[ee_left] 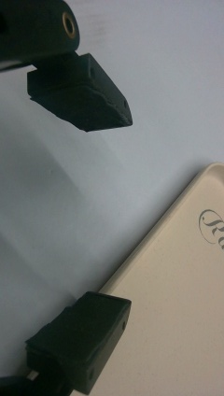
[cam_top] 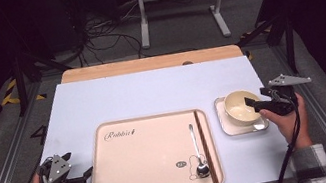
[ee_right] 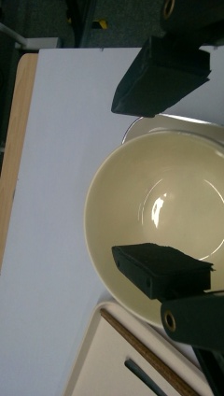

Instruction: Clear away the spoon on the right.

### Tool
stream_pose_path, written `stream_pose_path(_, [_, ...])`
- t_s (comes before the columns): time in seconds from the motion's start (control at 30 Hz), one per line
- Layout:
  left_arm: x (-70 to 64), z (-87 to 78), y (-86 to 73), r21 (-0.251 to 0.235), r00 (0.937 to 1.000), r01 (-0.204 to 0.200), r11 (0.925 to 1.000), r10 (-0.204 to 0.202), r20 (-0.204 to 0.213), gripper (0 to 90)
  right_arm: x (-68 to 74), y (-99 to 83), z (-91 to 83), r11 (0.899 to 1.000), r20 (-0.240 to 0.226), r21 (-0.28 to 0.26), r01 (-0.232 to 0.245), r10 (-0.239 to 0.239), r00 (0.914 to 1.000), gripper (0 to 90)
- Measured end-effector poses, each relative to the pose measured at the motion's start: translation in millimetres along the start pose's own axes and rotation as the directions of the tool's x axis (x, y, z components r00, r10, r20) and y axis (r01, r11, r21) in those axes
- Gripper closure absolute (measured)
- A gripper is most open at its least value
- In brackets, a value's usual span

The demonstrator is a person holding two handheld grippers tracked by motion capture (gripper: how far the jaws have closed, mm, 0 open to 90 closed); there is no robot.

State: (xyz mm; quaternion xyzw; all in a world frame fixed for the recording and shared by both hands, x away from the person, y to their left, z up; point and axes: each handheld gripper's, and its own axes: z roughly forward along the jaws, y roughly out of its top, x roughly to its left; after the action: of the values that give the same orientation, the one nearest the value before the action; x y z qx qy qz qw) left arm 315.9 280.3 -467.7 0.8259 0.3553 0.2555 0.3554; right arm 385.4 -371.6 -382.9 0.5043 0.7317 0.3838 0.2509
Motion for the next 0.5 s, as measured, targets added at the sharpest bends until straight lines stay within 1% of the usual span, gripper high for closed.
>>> stream_pose_path(0.07, [-0.3, 0.2, 0.0, 0.000, 1.0000, 0.000, 1.0000, 0.000, 0.003, 12.8, -7.0, -2.9, 1.9, 0.999, 0.004, 0.015, -0.029, 0.029, 0.9996, 27.0])
stream_pose_path(0.1, [-0.3, 0.2, 0.0, 0.000, 1.0000, 0.000, 1.0000, 0.000, 0.003, 12.8, -7.0, -2.9, 1.9, 0.999, 0.004, 0.015, -0.029, 0.029, 0.9996, 27.0])
stream_pose_path(0.13, [-0.2, 0.2, 0.0, 0.000, 1.0000, -0.001, 1.0000, 0.001, 0.003, 12.8, -9.3, -4.0, 2.6, 0.999, 0.002, 0.021, -0.040, 0.040, 0.9992, 26.8])
stream_pose_path(0.17, [-0.3, 0.2, 0.0, 0.001, 1.0000, 0.000, 1.0000, 0.000, 0.003, 12.8, -13.5, -6.2, 4.5, 0.997, -0.010, 0.034, -0.070, 0.070, 0.9975, 23.4])
stream_pose_path(0.2, [-0.3, 0.2, 0.0, 0.000, 1.0000, 0.000, 1.0000, 0.000, 0.003, 12.8, -13.5, -6.2, 4.5, 0.997, -0.010, 0.034, -0.070, 0.070, 0.9975, 23.4])
stream_pose_path(0.3, [-0.3, 0.3, 0.0, 0.002, 1.0000, -0.001, 1.0000, 0.001, 0.002, 12.8, -17.8, -9.1, 8.6, 0.993, -0.017, 0.062, -0.101, 0.102, 0.9946, 21.6])
stream_pose_path(0.37, [-0.4, 0.5, 0.0, 0.002, 1.0000, -0.001, 1.0000, 0.001, 0.004, 12.8, -20.3, -11.1, 12.2, 0.990, -0.041, 0.082, -0.117, 0.121, 0.9918, 21.6])
stream_pose_path(0.43, [-0.3, 0.4, 0.1, 0.002, 1.0000, -0.002, 1.0000, 0.002, 0.003, 12.8, -20.7, -11.6, 13.0, 0.989, -0.046, 0.086, -0.122, 0.127, 0.9909, 22.1])
stream_pose_path(0.5, [-0.2, 0.4, -0.1, 0.001, 1.0000, -0.002, 1.0000, 0.002, 0.003, 12.8, -22.1, -13.7, 15.8, 0.986, -0.065, 0.103, -0.132, 0.139, 0.9881, 24.5])
